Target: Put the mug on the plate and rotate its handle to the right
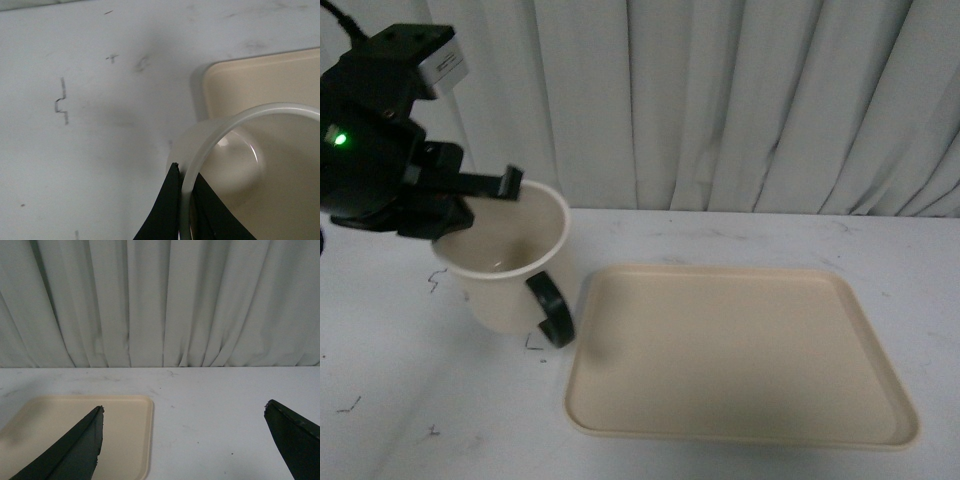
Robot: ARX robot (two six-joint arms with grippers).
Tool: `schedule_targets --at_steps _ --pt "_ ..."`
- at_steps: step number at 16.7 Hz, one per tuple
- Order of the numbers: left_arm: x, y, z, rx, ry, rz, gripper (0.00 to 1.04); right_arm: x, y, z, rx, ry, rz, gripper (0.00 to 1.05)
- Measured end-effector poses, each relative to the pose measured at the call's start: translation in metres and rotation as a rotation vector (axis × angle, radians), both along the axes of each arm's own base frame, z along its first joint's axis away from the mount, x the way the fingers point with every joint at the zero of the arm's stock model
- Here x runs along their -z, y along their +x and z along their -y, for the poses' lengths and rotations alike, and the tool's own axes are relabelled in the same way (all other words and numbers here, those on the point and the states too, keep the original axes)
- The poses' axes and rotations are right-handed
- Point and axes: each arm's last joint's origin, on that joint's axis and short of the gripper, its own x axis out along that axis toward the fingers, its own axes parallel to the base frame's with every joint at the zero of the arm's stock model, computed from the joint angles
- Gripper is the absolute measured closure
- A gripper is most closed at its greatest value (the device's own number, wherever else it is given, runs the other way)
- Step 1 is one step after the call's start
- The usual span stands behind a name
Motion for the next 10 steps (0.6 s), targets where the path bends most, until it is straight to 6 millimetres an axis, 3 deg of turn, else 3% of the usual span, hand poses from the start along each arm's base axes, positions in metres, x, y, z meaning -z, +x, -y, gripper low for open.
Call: schedule_targets --at_steps 2,5,10 --pt "-0.009 0.010 0.036 -0.001 -0.030 0.018 1.02 0.000 0.000 0.000 0.000 0.000 0.000 0.06" --pt "0.013 0.024 0.072 -0.036 -0.047 -0.059 1.02 0.000 0.000 0.000 0.000 0.000 0.000 0.06" --pt "0.025 0.048 0.087 -0.216 -0.194 -0.108 1.02 0.000 0.000 0.000 0.000 0.000 0.000 0.06"
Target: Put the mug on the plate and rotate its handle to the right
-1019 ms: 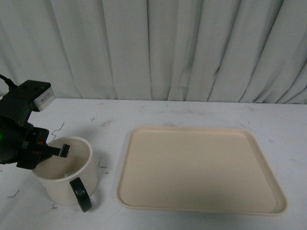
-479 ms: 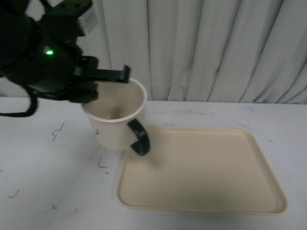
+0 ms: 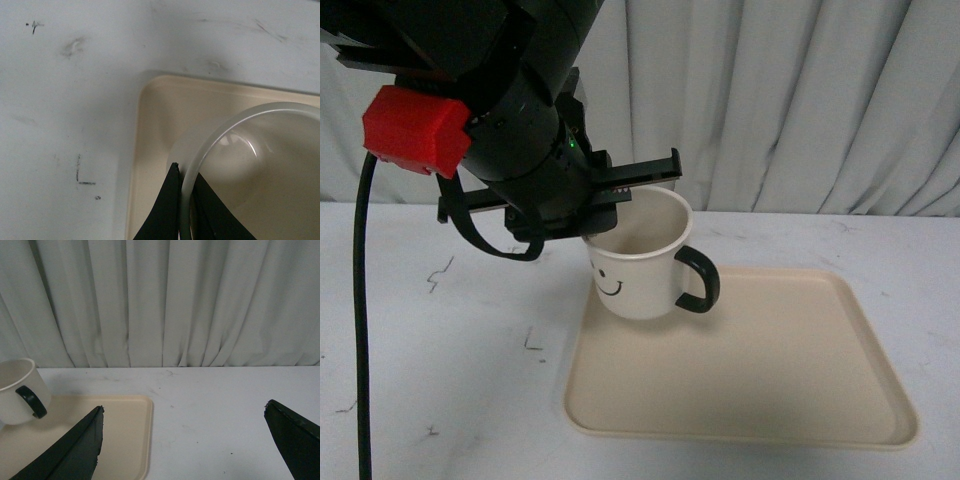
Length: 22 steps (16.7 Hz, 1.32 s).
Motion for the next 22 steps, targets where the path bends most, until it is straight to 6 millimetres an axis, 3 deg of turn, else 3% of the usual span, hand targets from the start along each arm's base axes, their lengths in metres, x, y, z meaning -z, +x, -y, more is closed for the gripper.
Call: schedule_targets --at_steps 4,7,9,11,15,17,20,21,22 --pt "0.007 -0.002 0.008 -0.121 -0.051 -0.020 1.02 0.000 0.000 0.000 0.000 0.000 0.000 0.06" --pt "0.037 -0.025 0.038 -0.127 -0.031 -0.088 1.02 0.000 0.000 0.000 0.000 0.000 0.000 0.06" --pt "0.050 -0.030 0.045 -0.116 -0.005 -0.112 1.02 0.000 0.000 0.000 0.000 0.000 0.000 0.06" --pt "0.050 -0.028 0.045 -0.129 -0.013 -0.101 1.01 0.000 0.000 0.000 0.000 0.000 0.000 0.06" --pt "0.049 -0.028 0.045 -0.118 -0.022 -0.101 0.69 0.000 0.000 0.000 0.000 0.000 0.000 0.06" --pt "0.032 -0.036 0.049 -0.038 -0.045 -0.110 0.43 0.000 0.000 0.000 0.000 0.000 0.000 0.06" --pt "-0.026 -0.061 0.039 0.239 -0.163 0.118 0.07 0.000 0.000 0.000 0.000 0.000 0.000 0.06" --pt "-0.047 -0.075 0.024 0.402 -0.210 0.292 0.06 0.000 0.000 0.000 0.000 0.000 0.000 0.06" --pt "-0.077 -0.096 -0.005 0.530 -0.214 0.554 0.07 0.000 0.000 0.000 0.000 0.000 0.000 0.06"
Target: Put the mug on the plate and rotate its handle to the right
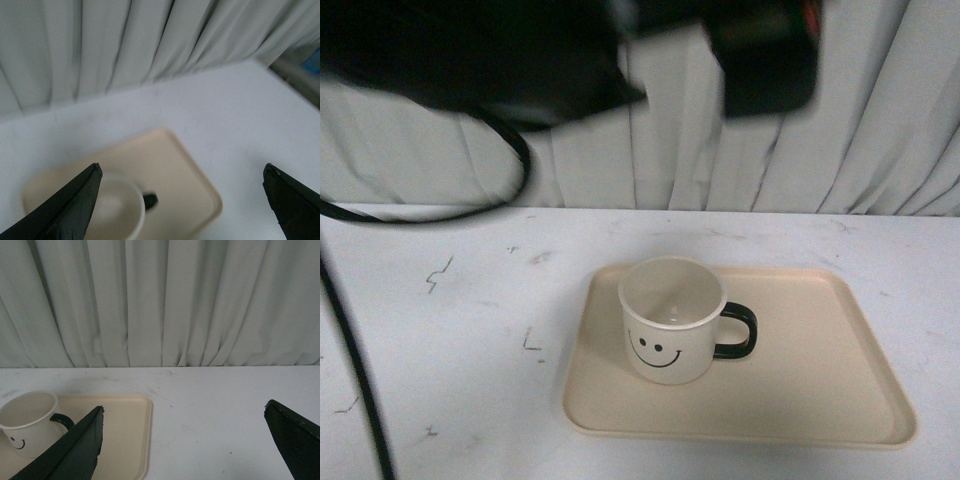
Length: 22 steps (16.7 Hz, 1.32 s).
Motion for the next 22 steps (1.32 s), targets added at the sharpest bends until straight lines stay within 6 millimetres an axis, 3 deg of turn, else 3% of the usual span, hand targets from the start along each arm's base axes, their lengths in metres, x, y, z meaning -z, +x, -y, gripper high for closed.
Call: schedule_targets --at_steps 1,2,3,4,5,6,9,10,11,19,22 --pt "-0.025 -0.018 -0.033 0.027 -0.069 0.228 0.07 0.000 0.000 0.000 0.000 0.000 0.000 0.06" --pt "-0.042 -0.035 -0.052 -0.098 -0.054 0.350 0.11 0.000 0.000 0.000 0.000 0.000 0.000 0.06" --pt "-0.045 -0.047 -0.062 -0.315 -0.031 0.411 0.22 0.000 0.000 0.000 -0.002 0.000 0.000 0.06" --pt "-0.024 -0.058 -0.076 -0.525 0.036 0.389 0.37 0.000 0.000 0.000 -0.003 0.000 0.000 0.06" --pt "0.008 -0.064 -0.093 -0.639 0.121 0.317 0.51 0.000 0.000 0.000 0.000 0.000 0.000 0.06" --pt "0.022 -0.071 -0.104 -0.667 0.143 0.293 0.62 0.000 0.000 0.000 0.000 0.000 0.000 0.06" --pt "0.030 -0.097 -0.126 -0.672 0.096 0.360 1.00 0.000 0.000 0.000 0.000 0.000 0.000 0.06" --pt "0.047 -0.106 -0.133 -0.664 0.120 0.322 1.03 0.000 0.000 0.000 0.000 0.000 0.000 0.06" --pt "0.051 -0.110 -0.135 -0.662 0.121 0.318 1.03 0.000 0.000 0.000 0.000 0.000 0.000 0.06" --pt "0.068 -0.138 -0.160 -0.687 0.114 0.338 1.03 0.000 0.000 0.000 0.000 0.000 0.000 0.06" --pt "0.073 -0.145 -0.158 -0.660 0.112 0.333 1.03 0.000 0.000 0.000 0.000 0.000 0.000 0.06"
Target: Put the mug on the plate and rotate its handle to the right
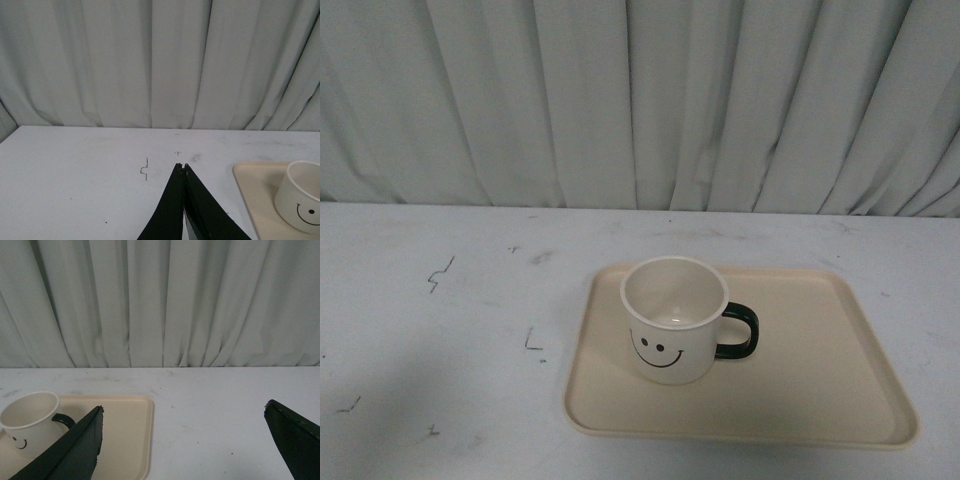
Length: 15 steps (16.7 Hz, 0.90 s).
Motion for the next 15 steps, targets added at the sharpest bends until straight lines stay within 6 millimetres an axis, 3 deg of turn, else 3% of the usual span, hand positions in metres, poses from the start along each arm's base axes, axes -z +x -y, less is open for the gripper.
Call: schedule_targets --at_steps 3,15 --pt "0.008 -0.006 0.000 -0.001 0.000 0.005 1.03 0.000 0.000 0.000 0.000 0.000 0.000 0.06" --pt "0.007 -0.020 0.000 -0.002 0.000 0.018 1.03 0.000 0.000 0.000 0.000 0.000 0.000 0.06"
